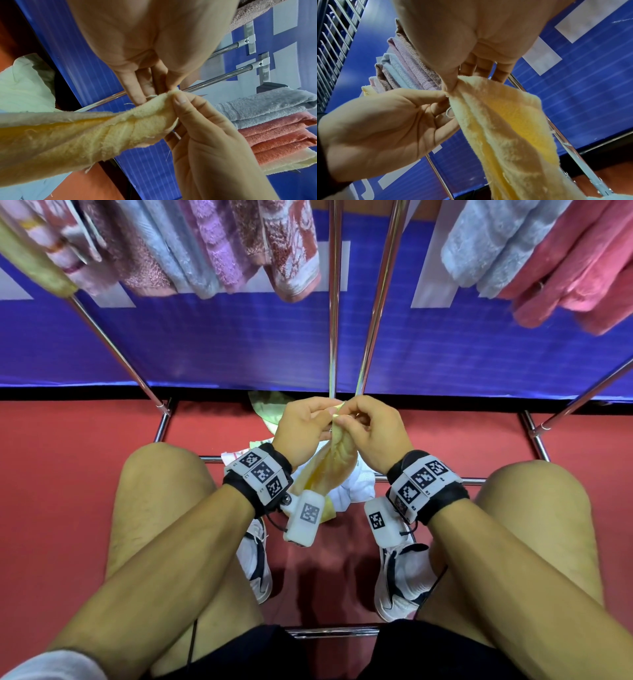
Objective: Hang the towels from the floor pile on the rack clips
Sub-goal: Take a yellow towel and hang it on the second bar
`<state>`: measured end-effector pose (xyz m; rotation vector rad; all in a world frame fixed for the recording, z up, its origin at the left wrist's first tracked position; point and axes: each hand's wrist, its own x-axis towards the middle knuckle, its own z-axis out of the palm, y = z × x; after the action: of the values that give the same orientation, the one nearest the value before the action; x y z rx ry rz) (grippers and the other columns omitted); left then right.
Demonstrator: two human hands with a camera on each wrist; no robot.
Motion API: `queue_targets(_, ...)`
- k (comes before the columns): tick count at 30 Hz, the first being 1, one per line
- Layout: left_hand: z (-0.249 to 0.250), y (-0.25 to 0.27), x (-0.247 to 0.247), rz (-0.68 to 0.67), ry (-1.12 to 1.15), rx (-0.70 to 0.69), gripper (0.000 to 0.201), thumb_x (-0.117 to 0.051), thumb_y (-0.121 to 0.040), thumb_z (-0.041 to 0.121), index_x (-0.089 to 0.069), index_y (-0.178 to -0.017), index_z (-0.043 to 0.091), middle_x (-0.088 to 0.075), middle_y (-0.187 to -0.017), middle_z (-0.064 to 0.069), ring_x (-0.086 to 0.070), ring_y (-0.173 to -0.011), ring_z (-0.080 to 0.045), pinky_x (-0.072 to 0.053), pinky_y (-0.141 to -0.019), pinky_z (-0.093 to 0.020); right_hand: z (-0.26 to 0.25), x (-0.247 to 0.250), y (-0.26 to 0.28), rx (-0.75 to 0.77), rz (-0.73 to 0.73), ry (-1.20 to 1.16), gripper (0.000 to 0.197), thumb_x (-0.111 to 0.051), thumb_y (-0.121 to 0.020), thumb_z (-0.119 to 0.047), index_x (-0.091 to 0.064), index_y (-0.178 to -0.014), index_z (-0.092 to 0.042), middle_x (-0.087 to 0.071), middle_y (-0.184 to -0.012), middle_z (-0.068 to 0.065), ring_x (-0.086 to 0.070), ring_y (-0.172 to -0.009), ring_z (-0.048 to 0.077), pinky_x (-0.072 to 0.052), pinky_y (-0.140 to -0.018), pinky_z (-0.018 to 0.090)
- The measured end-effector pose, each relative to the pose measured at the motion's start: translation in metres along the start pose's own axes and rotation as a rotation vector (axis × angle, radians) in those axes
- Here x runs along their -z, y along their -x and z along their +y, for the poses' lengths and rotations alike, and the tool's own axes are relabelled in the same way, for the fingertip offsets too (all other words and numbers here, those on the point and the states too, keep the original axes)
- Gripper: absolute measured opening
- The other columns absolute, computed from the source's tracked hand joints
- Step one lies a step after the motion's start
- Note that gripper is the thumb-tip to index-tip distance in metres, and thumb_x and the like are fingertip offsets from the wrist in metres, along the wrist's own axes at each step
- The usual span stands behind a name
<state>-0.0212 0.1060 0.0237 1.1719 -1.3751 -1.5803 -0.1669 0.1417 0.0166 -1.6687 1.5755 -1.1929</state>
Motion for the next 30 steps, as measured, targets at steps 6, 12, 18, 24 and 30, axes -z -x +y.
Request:
queue_targets(6, 0.0, 0.001, 0.0, -0.063, -0.108, -0.105, 0.023, -0.05, -0.099, 0.003, -0.071, -0.1, 0.011, -0.075, -0.094, -0.01, -0.072, -0.085, -0.015, -0.057, -0.076, -0.027, 0.002, 0.001, 0.0, -0.021, 0.038, 0.013, 0.005, -0.067, -0.087, -0.016, -0.067, -0.082, -0.017, -0.064, -0.079, -0.012, -0.056, -0.073, 0.007, -0.05, -0.075, 0.029)
queue_targets(12, -0.007, 0.0, 0.005, -0.076, -0.349, -0.167, 0.036, -0.046, -0.092, 0.014, -0.073, -0.104, 0.034, -0.075, -0.1, -0.003, -0.069, -0.091, -0.033, -0.056, -0.085, -0.054, 0.005, 0.001, -0.001, -0.035, 0.032, 0.013, 0.003, -0.068, -0.086, -0.016, -0.069, -0.084, -0.015, -0.068, -0.082, -0.003, -0.06, -0.078, 0.015, -0.051, -0.077, 0.032)
queue_targets(18, -0.003, 0.006, 0.006, -0.11, -0.408, -0.204, 0.027, -0.059, -0.083, 0.016, -0.071, -0.107, 0.021, -0.058, -0.067, 0.002, -0.04, -0.055, -0.006, -0.04, -0.057, -0.019, 0.004, 0.0, 0.0, -0.056, 0.037, 0.007, 0.004, -0.072, -0.084, -0.015, -0.069, -0.082, -0.013, -0.065, -0.076, -0.006, -0.052, -0.065, 0.004, -0.045, -0.068, 0.019)
queue_targets(24, -0.005, 0.003, 0.015, -0.096, -0.393, -0.19, 0.021, -0.067, -0.086, 0.014, -0.073, -0.105, 0.022, -0.076, -0.093, -0.002, -0.073, -0.091, -0.017, -0.058, -0.088, -0.044, 0.0, 0.0, 0.0, -0.083, 0.028, -0.026, 0.011, -0.073, -0.085, -0.019, -0.068, -0.079, -0.011, -0.066, -0.073, 0.003, -0.054, -0.064, 0.015, -0.048, -0.065, 0.024)
queue_targets(30, -0.002, 0.007, 0.019, -0.091, -0.207, -0.177, 0.024, -0.062, -0.09, 0.0, -0.072, -0.106, 0.014, -0.075, -0.102, -0.008, -0.072, -0.099, -0.021, -0.055, -0.094, -0.046, -0.001, -0.002, -0.001, -0.106, 0.009, -0.056, 0.013, -0.072, -0.086, -0.023, -0.067, -0.077, -0.015, -0.067, -0.071, 0.001, -0.055, -0.061, 0.017, -0.051, -0.062, 0.025)
